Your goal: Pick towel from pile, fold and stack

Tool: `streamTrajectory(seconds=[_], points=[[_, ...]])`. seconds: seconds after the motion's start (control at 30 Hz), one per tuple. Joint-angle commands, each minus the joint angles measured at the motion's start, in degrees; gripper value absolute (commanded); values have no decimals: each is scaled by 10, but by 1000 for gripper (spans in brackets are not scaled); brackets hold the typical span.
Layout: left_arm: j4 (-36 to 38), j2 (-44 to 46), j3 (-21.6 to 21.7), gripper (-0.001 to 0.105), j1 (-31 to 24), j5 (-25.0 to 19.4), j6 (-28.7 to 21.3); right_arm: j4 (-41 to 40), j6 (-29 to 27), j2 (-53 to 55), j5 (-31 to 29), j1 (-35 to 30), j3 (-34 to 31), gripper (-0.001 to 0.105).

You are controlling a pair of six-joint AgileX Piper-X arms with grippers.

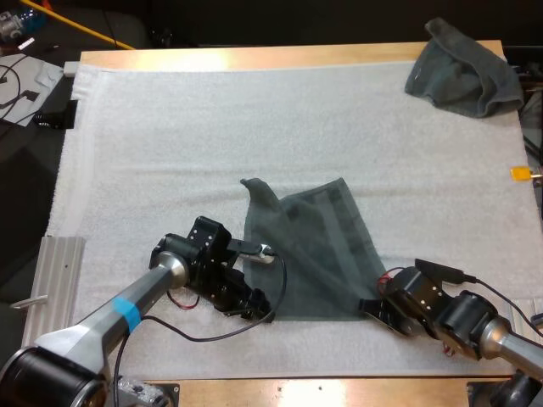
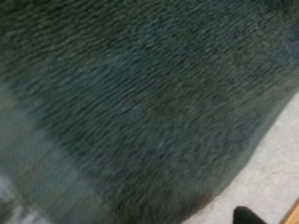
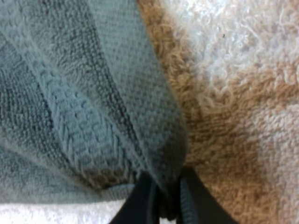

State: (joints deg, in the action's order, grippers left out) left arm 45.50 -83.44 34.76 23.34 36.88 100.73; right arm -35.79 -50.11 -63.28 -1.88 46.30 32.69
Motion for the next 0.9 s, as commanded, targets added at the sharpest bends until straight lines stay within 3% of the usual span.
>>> streamTrajectory(seconds=[0.0,0.17,0.2,0.27,0.33,0.53,0.87], points=[[-14,-20,1,51,5,34,4,-6,1,1,-2,-1,1,0],[-6,-27,2,23,4,30,3,-6,2,0,-2,0,2,0],[-2,-28,1,9,3,28,4,-5,1,1,-1,-1,3,0],[-3,-30,-1,10,4,30,4,-4,-3,3,2,-1,1,0],[6,-29,-1,1,3,29,2,-1,-8,2,7,-2,-1,0],[60,16,0,0,5,30,-21,-17,-57,8,22,-2,19,0],[177,209,48,0,7,24,-32,-160,-98,92,8,-2,143,0]])
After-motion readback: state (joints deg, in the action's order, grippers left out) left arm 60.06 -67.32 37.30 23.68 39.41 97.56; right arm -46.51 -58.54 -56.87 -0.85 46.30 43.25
